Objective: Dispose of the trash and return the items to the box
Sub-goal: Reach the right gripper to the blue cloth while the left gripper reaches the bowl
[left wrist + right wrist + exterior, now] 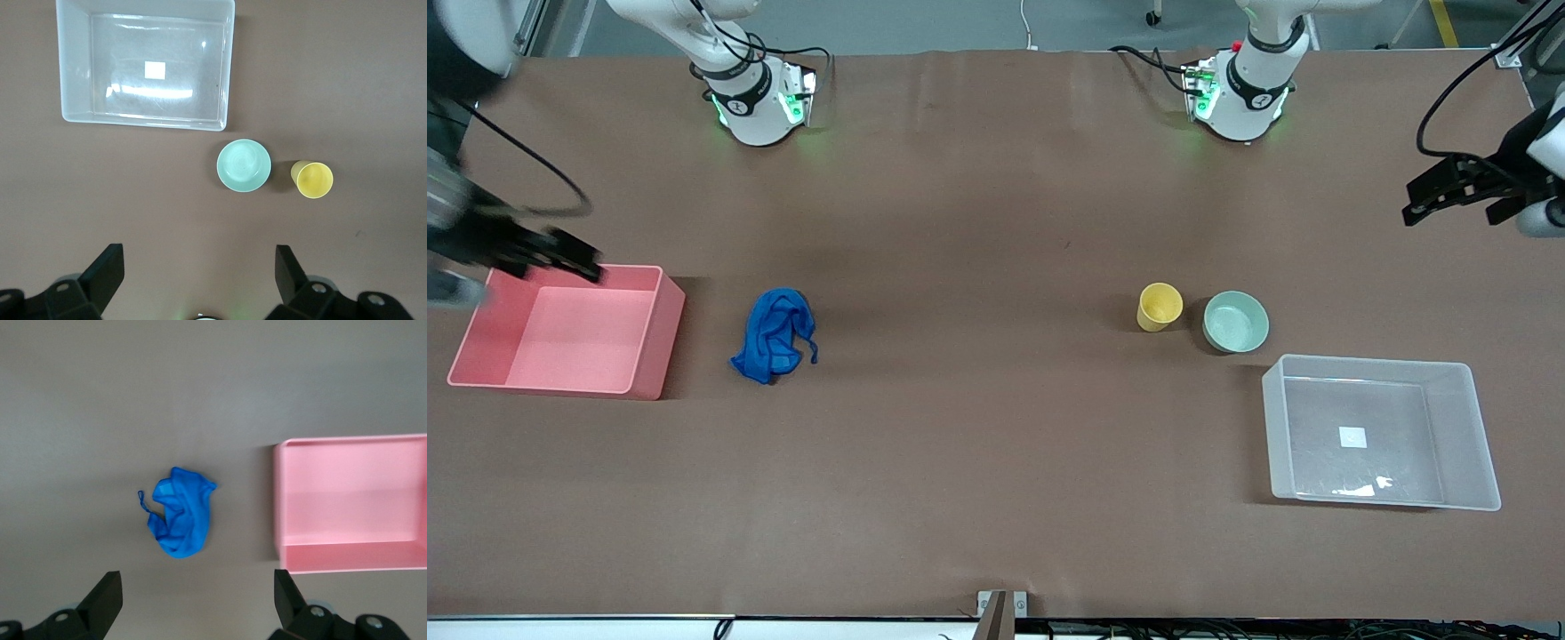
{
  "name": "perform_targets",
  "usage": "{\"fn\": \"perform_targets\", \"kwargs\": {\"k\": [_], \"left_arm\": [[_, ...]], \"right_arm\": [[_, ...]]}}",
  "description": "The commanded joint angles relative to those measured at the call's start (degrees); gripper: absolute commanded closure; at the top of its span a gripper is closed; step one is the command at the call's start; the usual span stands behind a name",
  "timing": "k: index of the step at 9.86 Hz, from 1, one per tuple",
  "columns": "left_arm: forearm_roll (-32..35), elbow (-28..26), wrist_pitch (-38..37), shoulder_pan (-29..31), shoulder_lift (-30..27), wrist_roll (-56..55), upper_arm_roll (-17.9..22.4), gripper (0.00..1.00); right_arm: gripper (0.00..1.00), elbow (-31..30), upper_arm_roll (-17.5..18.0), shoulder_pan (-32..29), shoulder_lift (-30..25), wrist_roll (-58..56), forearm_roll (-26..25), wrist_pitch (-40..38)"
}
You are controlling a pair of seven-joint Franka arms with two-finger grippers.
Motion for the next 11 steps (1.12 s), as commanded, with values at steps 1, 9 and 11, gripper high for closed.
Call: {"fn": "perform_targets", "kwargs": {"k": [1, 9, 11], "left_arm": [[1.0, -17.4, 11.2, -0.2, -5.9, -0.1, 0.2, 0.00], [0.6, -47.1, 53.1, -0.2, 5.8, -1.8, 0.3, 0.02], [0.6, -47.0, 60.8, -0.5, 12.3, -3.7, 0.2, 0.02]], "right_arm": [[0.00, -9.6, 1.2, -0.2, 3.7, 2.2, -0.4, 11.5], [0.00, -27.8, 1.3, -0.1, 20.0, 3.1, -0.4, 52.0], [0.21, -28.5, 1.4, 0.2, 20.0, 4.9, -0.2, 51.7]]}}
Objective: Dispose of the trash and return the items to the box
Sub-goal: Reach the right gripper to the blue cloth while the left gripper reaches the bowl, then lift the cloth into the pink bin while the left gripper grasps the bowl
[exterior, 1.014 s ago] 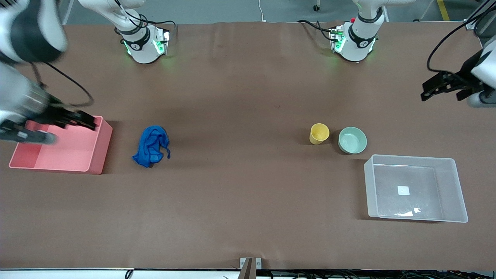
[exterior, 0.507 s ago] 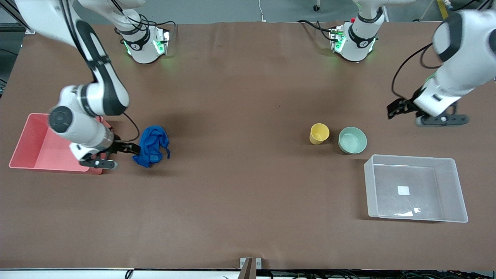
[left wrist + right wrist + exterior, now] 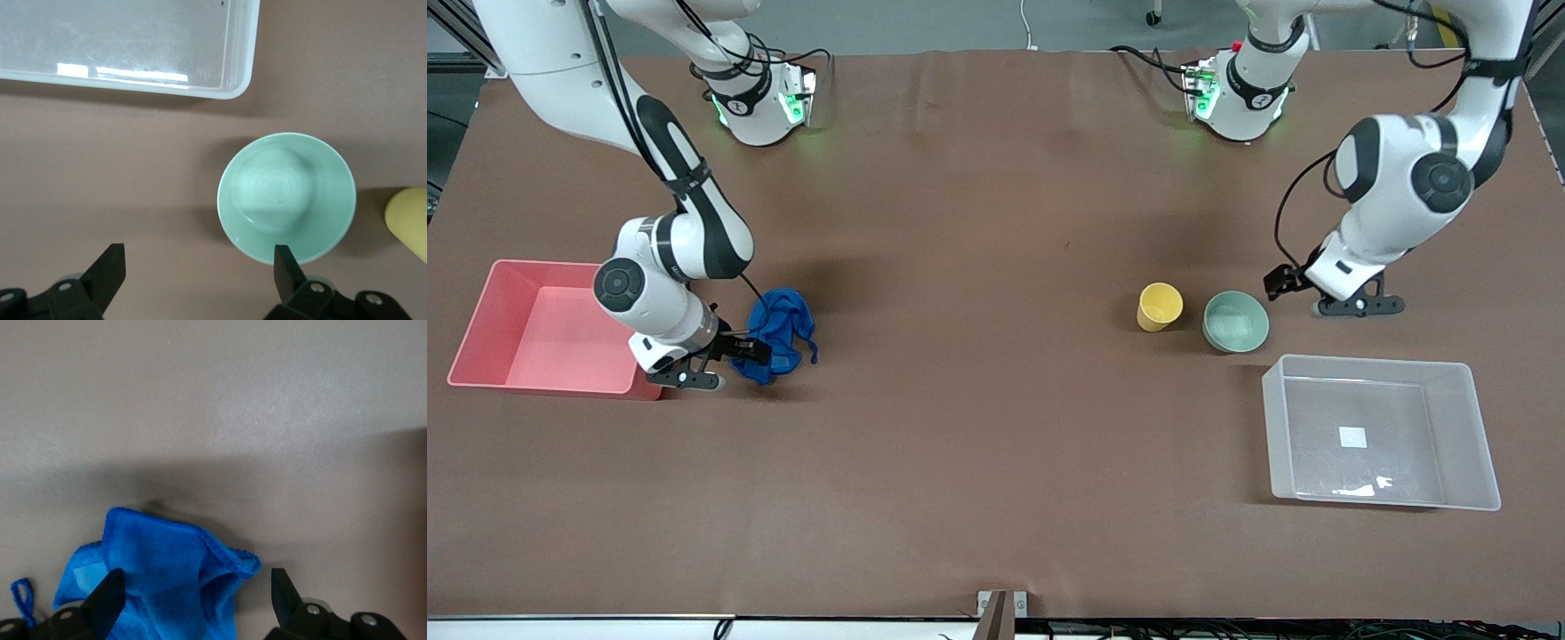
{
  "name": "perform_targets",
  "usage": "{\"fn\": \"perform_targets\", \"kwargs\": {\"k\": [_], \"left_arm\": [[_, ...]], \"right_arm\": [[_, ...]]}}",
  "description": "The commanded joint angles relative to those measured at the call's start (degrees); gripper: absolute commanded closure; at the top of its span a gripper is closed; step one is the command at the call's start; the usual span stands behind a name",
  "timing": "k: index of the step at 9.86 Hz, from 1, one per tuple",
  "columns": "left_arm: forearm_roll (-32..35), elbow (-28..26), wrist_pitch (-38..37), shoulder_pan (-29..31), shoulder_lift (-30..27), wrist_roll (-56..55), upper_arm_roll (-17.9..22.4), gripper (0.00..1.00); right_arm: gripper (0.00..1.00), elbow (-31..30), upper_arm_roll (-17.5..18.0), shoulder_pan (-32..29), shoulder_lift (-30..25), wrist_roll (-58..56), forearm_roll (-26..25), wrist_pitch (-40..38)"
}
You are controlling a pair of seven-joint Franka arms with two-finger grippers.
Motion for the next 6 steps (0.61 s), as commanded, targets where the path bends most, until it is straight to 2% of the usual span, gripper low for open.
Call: {"fn": "perform_targets", "kwargs": {"k": [1, 2, 3, 4, 5, 6], "left_arm": [[0.5, 0.2, 8.0, -0.3, 8.1, -2.0, 0.1, 0.02], [0.4, 0.3, 9.2, -0.2, 9.8, -2.2, 0.0, 0.02], [0.4, 0.3, 10.6, -0.2, 11.0, -2.3, -0.1, 0.09], [0.4, 0.2, 10.7, -0.3, 12.0, -2.3, -0.2, 0.31], [0.4, 0.1, 10.7, -0.1, 12.0, -2.3, -0.4, 0.62], [0.4, 0.1, 10.7, -0.2, 12.1, -2.3, -0.5, 0.85]], "right_arm": [[0.46, -1.6, 0.4, 0.7, -0.8, 3.4, -0.2, -1.2], [0.69, -1.7, 0.4, 0.7, -0.8, 3.5, -0.2, -1.8], [0.90, -1.7, 0.4, 0.6, -0.8, 3.6, -0.1, -2.7], [0.99, -1.3, 0.4, 0.4, -0.9, 3.7, 0.3, -4.3], [0.99, 0.3, 0.4, 0.4, -1.3, 5.3, 0.4, -6.7], [0.99, 4.5, 0.6, 0.6, -2.4, 7.1, 0.3, -14.3]]}}
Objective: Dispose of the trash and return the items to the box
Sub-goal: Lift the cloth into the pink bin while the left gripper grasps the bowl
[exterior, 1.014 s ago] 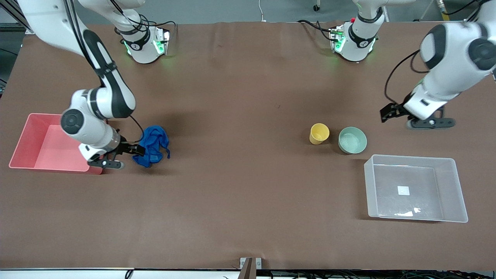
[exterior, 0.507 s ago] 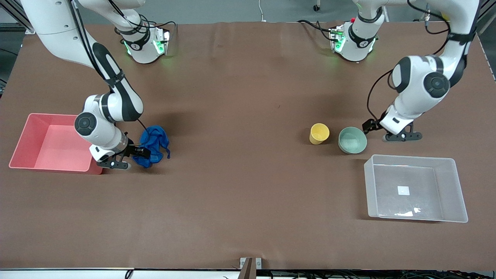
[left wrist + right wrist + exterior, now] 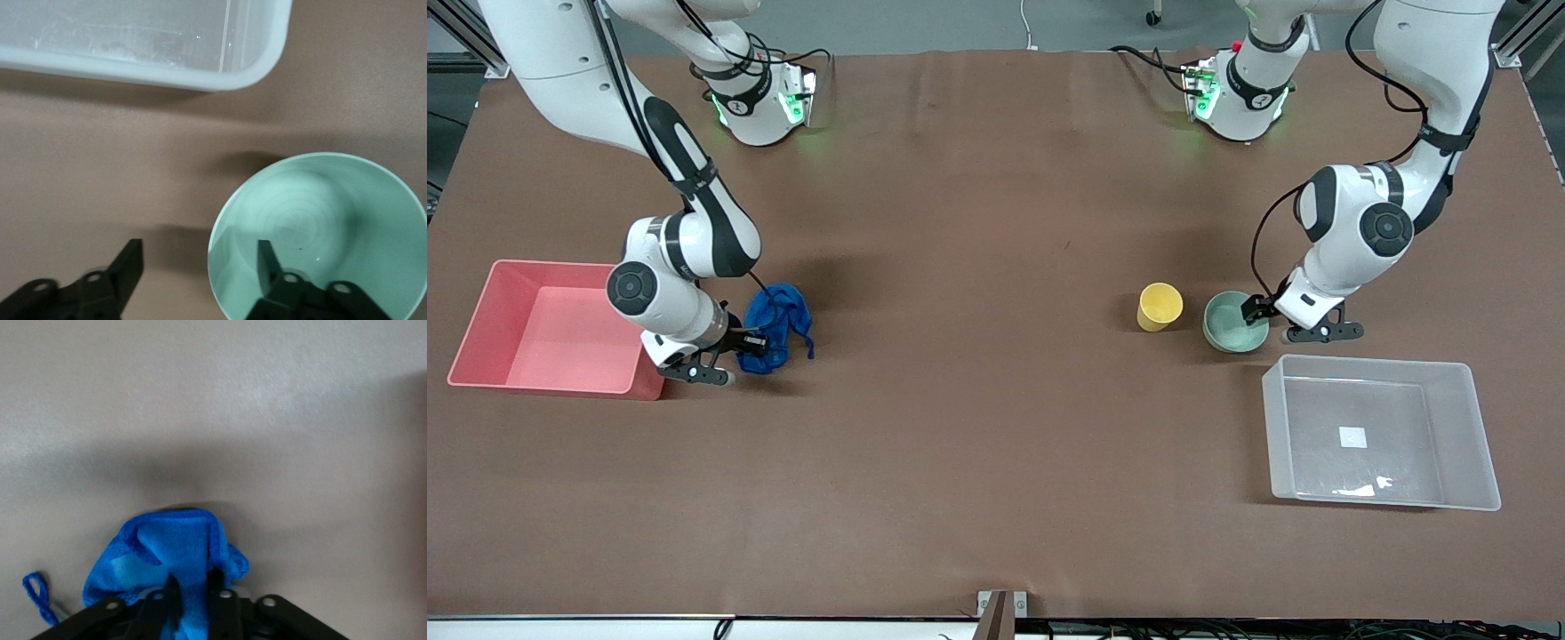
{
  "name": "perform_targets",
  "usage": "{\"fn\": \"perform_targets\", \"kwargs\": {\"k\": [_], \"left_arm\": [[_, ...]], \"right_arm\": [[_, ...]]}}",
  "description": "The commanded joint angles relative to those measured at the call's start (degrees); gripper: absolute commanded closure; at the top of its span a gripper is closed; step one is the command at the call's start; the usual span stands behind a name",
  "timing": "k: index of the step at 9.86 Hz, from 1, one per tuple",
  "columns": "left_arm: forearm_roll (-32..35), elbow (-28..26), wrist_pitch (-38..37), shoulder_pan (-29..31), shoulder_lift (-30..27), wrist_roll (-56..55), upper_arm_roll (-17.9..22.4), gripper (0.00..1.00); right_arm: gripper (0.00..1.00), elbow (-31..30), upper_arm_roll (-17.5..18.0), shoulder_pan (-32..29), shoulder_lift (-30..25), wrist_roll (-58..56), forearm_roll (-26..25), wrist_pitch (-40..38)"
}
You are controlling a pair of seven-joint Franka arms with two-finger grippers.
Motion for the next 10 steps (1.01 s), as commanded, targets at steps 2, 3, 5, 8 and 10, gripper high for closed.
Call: {"fn": "perform_targets", "kwargs": {"k": [2, 3, 5, 8, 10], "left_arm": [[0.4, 0.0, 1.0, -0.2, 2.3, -1.0, -0.3, 0.99], [0.4, 0.0, 1.0, -0.3, 2.3, -0.9, -0.3, 1.00], [0.4, 0.3, 0.5, -0.3, -2.0, -0.4, -0.4, 1.00], [0.3, 0.8, -13.2, 0.1, -15.3, 2.2, 0.0, 1.00], [0.2, 8.5, -19.2, 0.2, -14.5, 2.5, 1.7, 1.00]], "right_arm": [[0.99, 20.3, 0.1, -0.7, -3.0, 3.0, 0.1, -33.1], [0.99, 27.1, -0.2, -2.1, -3.1, 2.2, 0.0, -41.8], [0.99, 31.5, -4.3, -4.4, -6.7, -8.2, -1.1, -48.2], [0.99, 30.9, -18.6, -4.7, -6.8, -31.8, -3.4, -42.7], [0.99, 28.3, -21.1, -5.9, -5.1, -37.1, -3.4, -35.2]]}}
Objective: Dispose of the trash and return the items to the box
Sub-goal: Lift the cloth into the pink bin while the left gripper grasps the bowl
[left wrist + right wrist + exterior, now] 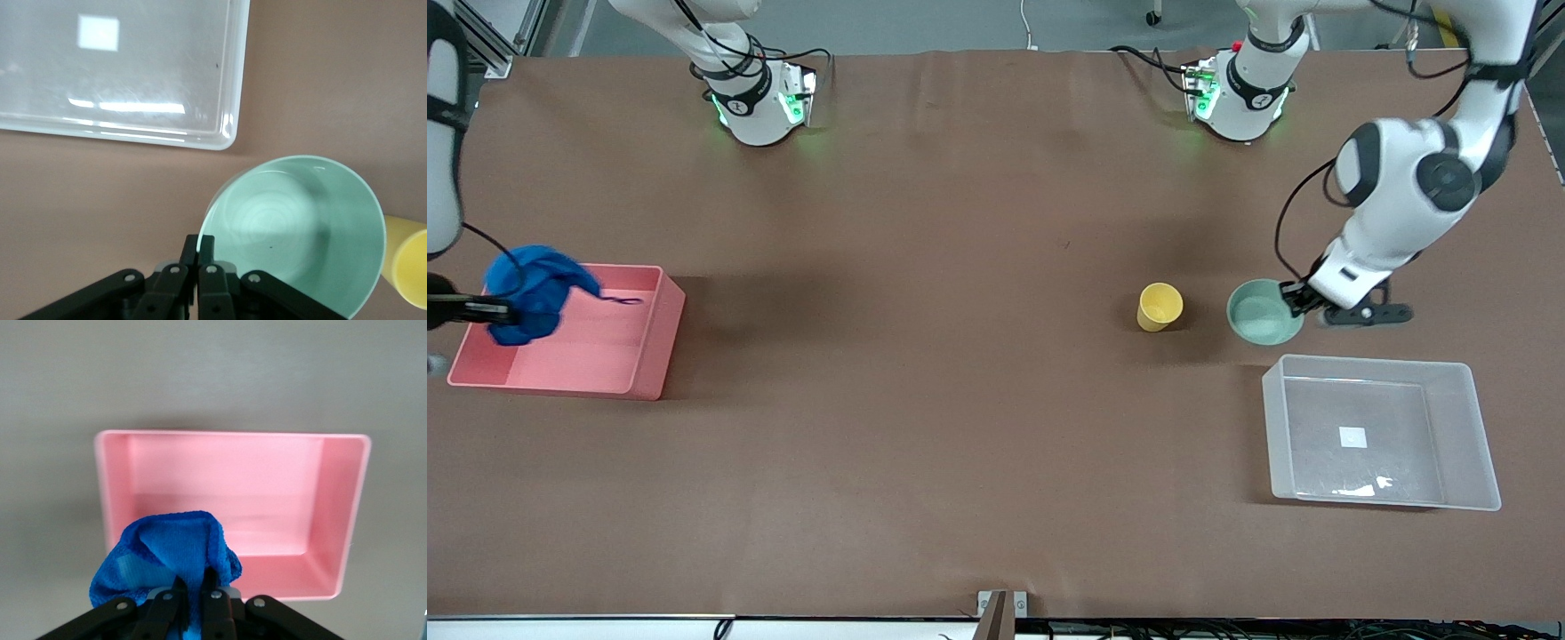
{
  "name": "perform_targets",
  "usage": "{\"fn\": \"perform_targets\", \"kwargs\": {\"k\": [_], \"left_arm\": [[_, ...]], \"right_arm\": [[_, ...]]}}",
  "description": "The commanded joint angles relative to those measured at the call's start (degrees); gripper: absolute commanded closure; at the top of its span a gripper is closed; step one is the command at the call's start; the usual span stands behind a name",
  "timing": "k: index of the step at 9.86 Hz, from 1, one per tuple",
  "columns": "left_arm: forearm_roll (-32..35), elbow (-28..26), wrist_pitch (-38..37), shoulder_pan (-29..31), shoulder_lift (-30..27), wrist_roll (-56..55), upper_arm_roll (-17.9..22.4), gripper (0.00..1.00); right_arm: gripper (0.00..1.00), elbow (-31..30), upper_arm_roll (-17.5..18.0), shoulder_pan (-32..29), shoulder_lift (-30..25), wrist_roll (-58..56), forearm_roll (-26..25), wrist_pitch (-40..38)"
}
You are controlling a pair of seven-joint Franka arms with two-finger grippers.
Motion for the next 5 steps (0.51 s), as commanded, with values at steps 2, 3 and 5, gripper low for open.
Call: {"fn": "perform_targets", "kwargs": {"k": [2, 3, 5], "left_arm": [[0.1, 17.4, -6.3, 0.2, 11.9, 2.7, 3.5, 1.00], [-0.2, 23.0, -6.3, 0.3, 17.2, 3.7, 4.5, 1.00], [-5.7, 35.0, -6.3, 0.3, 27.7, 8.3, 7.0, 1.00]], "right_arm": [[0.98, -8.6, -0.4, -0.6, 1.8, -2.9, -1.0, 13.8], [0.97, -12.4, -0.4, -0.4, 1.9, -2.8, -0.3, 17.5], [0.91, -16.8, -0.2, 0.8, 3.6, -2.7, 5.4, 20.1]]}}
